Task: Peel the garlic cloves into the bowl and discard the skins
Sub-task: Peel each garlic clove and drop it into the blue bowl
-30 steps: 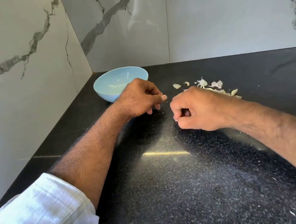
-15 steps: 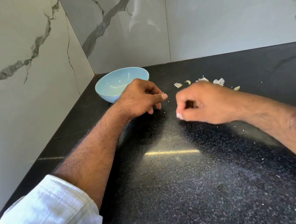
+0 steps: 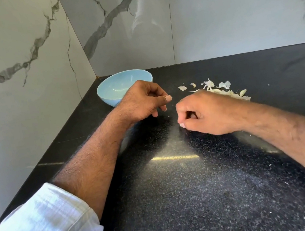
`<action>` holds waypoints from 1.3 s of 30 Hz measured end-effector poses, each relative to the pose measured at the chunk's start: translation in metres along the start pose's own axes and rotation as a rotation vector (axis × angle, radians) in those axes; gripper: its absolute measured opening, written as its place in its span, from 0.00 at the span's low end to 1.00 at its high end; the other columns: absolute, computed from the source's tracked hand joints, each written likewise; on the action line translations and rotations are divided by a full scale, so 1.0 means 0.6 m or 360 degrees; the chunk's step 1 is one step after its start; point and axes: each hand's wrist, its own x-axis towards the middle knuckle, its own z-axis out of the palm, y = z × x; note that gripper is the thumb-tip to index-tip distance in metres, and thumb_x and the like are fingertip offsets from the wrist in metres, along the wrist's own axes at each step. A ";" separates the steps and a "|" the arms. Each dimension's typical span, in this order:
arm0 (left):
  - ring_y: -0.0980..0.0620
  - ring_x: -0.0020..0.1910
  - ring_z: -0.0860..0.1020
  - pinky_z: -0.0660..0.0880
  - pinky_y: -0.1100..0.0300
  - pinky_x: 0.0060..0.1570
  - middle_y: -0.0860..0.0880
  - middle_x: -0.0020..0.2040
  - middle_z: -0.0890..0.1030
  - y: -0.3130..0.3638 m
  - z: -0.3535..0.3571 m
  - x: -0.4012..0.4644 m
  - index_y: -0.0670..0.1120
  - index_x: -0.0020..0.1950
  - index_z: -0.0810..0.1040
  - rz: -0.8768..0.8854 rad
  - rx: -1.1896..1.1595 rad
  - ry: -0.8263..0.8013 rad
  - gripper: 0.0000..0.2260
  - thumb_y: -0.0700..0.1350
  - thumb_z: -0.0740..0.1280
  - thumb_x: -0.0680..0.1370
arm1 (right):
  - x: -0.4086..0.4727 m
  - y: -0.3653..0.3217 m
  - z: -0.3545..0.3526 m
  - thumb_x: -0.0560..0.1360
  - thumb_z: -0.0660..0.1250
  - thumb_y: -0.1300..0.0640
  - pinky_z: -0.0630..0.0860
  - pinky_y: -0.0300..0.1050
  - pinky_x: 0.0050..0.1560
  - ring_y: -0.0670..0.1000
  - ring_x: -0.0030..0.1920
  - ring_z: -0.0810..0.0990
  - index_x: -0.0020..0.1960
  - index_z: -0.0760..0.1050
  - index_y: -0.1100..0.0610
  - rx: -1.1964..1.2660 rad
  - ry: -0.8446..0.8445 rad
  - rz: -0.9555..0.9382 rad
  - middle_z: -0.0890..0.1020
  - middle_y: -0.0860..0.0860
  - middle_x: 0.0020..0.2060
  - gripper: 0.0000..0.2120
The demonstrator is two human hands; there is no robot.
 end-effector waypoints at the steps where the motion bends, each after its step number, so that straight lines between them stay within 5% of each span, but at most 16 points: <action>1: 0.53 0.32 0.80 0.75 0.66 0.34 0.48 0.41 0.88 0.000 0.001 -0.001 0.45 0.51 0.86 -0.0006 -0.0019 -0.0012 0.07 0.48 0.75 0.81 | -0.001 0.008 -0.004 0.79 0.74 0.56 0.72 0.31 0.35 0.35 0.38 0.80 0.46 0.83 0.49 0.0098 0.0114 0.0006 0.83 0.38 0.37 0.04; 5: 0.52 0.34 0.79 0.72 0.64 0.29 0.45 0.43 0.88 0.007 0.005 -0.003 0.42 0.53 0.86 0.0066 -0.0177 -0.0081 0.07 0.44 0.77 0.79 | -0.001 0.048 -0.021 0.75 0.76 0.64 0.82 0.42 0.47 0.49 0.40 0.84 0.54 0.84 0.61 0.1170 0.0489 0.0195 0.88 0.55 0.44 0.08; 8: 0.50 0.36 0.81 0.72 0.61 0.30 0.42 0.44 0.87 0.016 0.009 -0.007 0.40 0.53 0.86 0.0189 -0.0289 -0.0121 0.09 0.43 0.79 0.77 | 0.002 0.060 -0.026 0.70 0.78 0.61 0.82 0.51 0.51 0.57 0.42 0.83 0.55 0.84 0.64 0.1578 0.0527 0.0262 0.86 0.65 0.47 0.15; 12: 0.50 0.36 0.82 0.73 0.60 0.30 0.48 0.38 0.86 0.017 0.021 -0.003 0.39 0.51 0.86 0.0326 -0.0370 -0.0034 0.08 0.42 0.79 0.77 | 0.007 0.061 -0.016 0.75 0.76 0.64 0.82 0.48 0.46 0.54 0.41 0.83 0.53 0.84 0.64 0.1524 0.0577 0.0322 0.86 0.62 0.43 0.08; 17: 0.53 0.34 0.82 0.74 0.62 0.29 0.43 0.40 0.87 0.019 0.032 -0.003 0.37 0.51 0.86 0.0349 -0.0385 -0.0034 0.06 0.39 0.77 0.78 | 0.009 0.054 -0.011 0.78 0.76 0.61 0.83 0.41 0.40 0.50 0.36 0.84 0.51 0.85 0.59 0.1216 0.0671 0.0341 0.87 0.55 0.38 0.03; 26: 0.52 0.34 0.83 0.75 0.62 0.27 0.41 0.41 0.87 0.021 0.041 0.000 0.35 0.51 0.85 0.0363 -0.0322 0.0047 0.06 0.39 0.74 0.81 | 0.012 0.047 -0.002 0.75 0.77 0.59 0.85 0.47 0.42 0.49 0.35 0.87 0.45 0.85 0.54 0.0855 0.0897 0.0380 0.87 0.49 0.35 0.02; 35: 0.54 0.32 0.83 0.74 0.69 0.32 0.48 0.37 0.86 0.021 0.041 -0.005 0.39 0.48 0.85 0.0589 0.0012 0.0023 0.06 0.40 0.72 0.83 | 0.013 0.052 -0.005 0.74 0.78 0.64 0.84 0.50 0.42 0.55 0.36 0.84 0.49 0.87 0.58 0.1202 0.0806 0.0333 0.87 0.58 0.37 0.05; 39: 0.53 0.32 0.82 0.76 0.61 0.33 0.49 0.35 0.85 0.023 0.036 -0.007 0.43 0.47 0.85 0.0697 0.0219 0.0044 0.06 0.41 0.71 0.83 | 0.013 0.050 -0.009 0.75 0.76 0.67 0.81 0.46 0.37 0.53 0.35 0.81 0.48 0.86 0.63 0.1465 0.0707 0.0445 0.86 0.61 0.38 0.03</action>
